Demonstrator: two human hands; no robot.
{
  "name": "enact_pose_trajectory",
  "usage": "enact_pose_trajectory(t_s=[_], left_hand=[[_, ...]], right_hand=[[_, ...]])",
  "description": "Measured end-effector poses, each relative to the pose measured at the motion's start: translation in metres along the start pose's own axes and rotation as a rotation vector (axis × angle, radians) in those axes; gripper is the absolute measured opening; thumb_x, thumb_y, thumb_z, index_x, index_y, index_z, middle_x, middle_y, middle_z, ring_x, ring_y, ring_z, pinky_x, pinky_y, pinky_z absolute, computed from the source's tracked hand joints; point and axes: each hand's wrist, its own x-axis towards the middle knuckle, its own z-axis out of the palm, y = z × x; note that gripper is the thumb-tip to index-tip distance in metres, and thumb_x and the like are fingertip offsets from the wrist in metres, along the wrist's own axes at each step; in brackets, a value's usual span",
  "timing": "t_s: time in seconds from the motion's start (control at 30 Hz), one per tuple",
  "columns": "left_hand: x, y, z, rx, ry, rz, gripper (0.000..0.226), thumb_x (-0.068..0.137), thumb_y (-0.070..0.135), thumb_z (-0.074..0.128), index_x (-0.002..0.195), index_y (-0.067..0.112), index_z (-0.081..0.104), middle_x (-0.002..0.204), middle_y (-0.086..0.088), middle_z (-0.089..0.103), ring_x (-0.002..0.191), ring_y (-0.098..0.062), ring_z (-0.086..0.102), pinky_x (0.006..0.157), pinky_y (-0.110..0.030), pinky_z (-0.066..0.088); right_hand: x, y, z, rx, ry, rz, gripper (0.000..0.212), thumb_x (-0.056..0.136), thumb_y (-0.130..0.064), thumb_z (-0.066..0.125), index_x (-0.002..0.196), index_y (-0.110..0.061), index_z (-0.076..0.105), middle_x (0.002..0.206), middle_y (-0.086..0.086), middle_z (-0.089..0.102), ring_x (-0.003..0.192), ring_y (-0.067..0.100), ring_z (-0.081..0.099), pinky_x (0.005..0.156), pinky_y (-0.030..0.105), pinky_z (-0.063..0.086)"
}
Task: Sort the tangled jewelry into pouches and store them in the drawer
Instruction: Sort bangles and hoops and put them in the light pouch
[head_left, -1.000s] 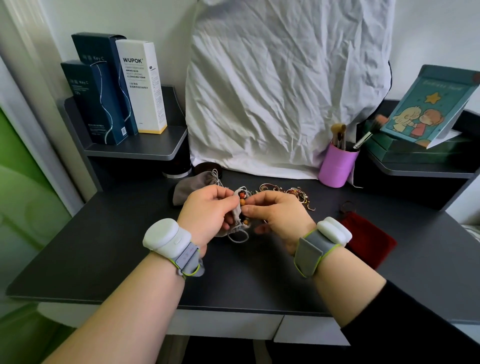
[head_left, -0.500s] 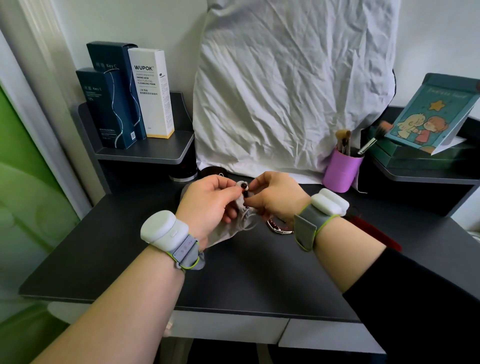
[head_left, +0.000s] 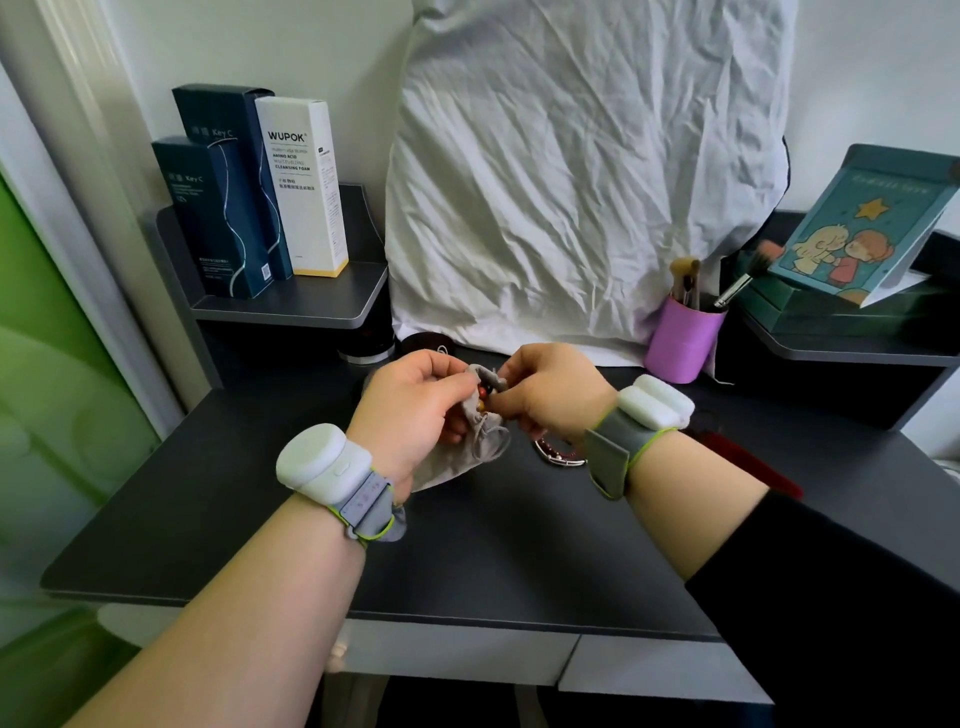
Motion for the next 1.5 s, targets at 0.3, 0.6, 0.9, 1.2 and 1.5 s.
enact_pose_trajectory(t_s=[0.3, 0.6, 0.9, 1.2, 1.5], left_hand=[[0.008, 0.001, -0.013, 0.280, 0.227, 0.097, 0.012, 0.079, 0.011, 0.064, 0.069, 0.018, 0.065, 0.052, 0.003, 0.058, 0.036, -0.007, 0.048, 0.048, -0.024, 0.042], [0.011, -0.002, 0.000, 0.308, 0.125, 0.082, 0.012, 0.073, 0.010, 0.067, 0.065, 0.019, 0.067, 0.045, 0.009, 0.060, 0.038, -0.009, 0.051, 0.049, -0.024, 0.043], [0.010, -0.025, 0.030, 0.550, -0.126, -0.082, 0.010, 0.067, 0.016, 0.068, 0.058, 0.020, 0.068, 0.042, 0.012, 0.055, 0.039, -0.003, 0.046, 0.051, -0.023, 0.040], [0.016, -0.022, 0.046, 0.683, -0.130, 0.055, 0.012, 0.076, 0.028, 0.071, 0.066, 0.021, 0.069, 0.052, 0.012, 0.061, 0.055, -0.003, 0.055, 0.062, -0.021, 0.044], [0.020, -0.024, 0.067, 0.896, -0.251, 0.160, 0.008, 0.073, 0.026, 0.073, 0.071, 0.032, 0.068, 0.076, 0.012, 0.064, 0.082, -0.009, 0.061, 0.077, -0.023, 0.047]], right_hand=[[0.003, 0.000, -0.014, 0.292, 0.027, 0.020, 0.020, 0.065, 0.007, 0.072, 0.074, -0.010, 0.065, 0.063, 0.010, 0.058, 0.045, 0.017, 0.043, 0.047, 0.027, 0.037], [0.007, 0.025, -0.040, 0.064, 0.045, 0.051, 0.012, 0.074, 0.000, 0.071, 0.075, -0.011, 0.067, 0.063, 0.005, 0.063, 0.045, 0.011, 0.053, 0.049, 0.026, 0.048], [0.006, 0.063, -0.062, -0.641, -0.065, -0.138, 0.028, 0.077, -0.014, 0.070, 0.097, -0.033, 0.072, 0.098, -0.006, 0.056, 0.088, 0.011, 0.053, 0.081, 0.023, 0.041], [0.009, 0.080, -0.058, -0.804, -0.111, -0.193, 0.018, 0.084, -0.021, 0.064, 0.100, -0.027, 0.070, 0.107, -0.004, 0.044, 0.102, 0.017, 0.050, 0.091, 0.030, 0.042], [0.008, 0.083, -0.084, -0.506, 0.153, -0.199, 0.010, 0.077, -0.022, 0.072, 0.079, -0.031, 0.067, 0.090, -0.005, 0.053, 0.085, 0.011, 0.052, 0.080, 0.022, 0.039]])
